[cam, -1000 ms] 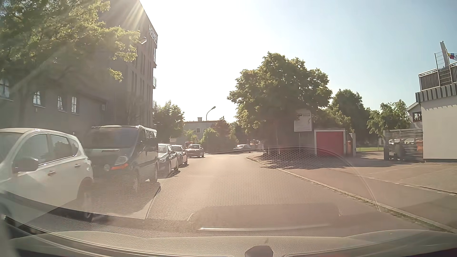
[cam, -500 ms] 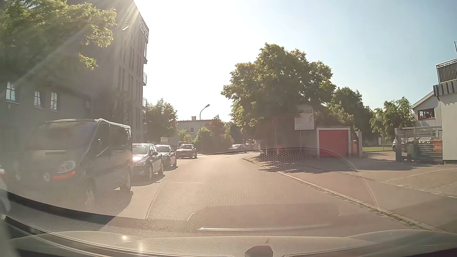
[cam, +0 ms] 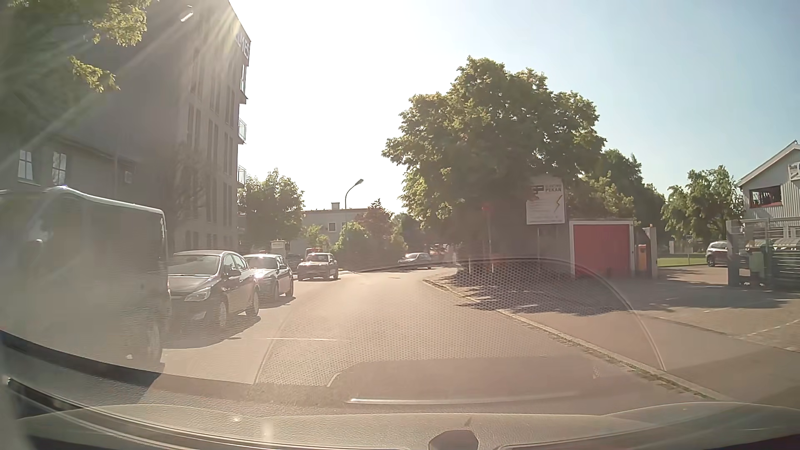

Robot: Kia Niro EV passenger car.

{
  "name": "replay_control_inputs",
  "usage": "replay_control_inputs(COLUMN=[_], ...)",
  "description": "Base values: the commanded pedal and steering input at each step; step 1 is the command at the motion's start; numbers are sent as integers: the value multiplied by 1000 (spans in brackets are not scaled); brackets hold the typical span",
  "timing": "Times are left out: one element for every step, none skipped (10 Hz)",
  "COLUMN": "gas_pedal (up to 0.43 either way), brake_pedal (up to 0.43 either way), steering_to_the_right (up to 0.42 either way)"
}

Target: Follow the waypoints while adhering to traffic rules and regulations

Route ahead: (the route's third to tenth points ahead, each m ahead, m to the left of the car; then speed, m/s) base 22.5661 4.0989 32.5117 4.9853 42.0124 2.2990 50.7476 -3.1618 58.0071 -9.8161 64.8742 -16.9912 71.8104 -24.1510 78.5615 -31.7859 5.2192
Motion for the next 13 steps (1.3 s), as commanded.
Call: replay_control_inputs(gas_pedal=[98, 98, 98, 79, 59, 47, 47, 47, 59, 59, 59, 59, 39], brake_pedal=[0, 0, 0, 0, 0, 0, 0, 0, 0, 0, 0, 0, 0], steering_to_the_right=[-9, -13, -18, -20, -23, -28, -30, -33, -37, -41, -43, -45, -45])
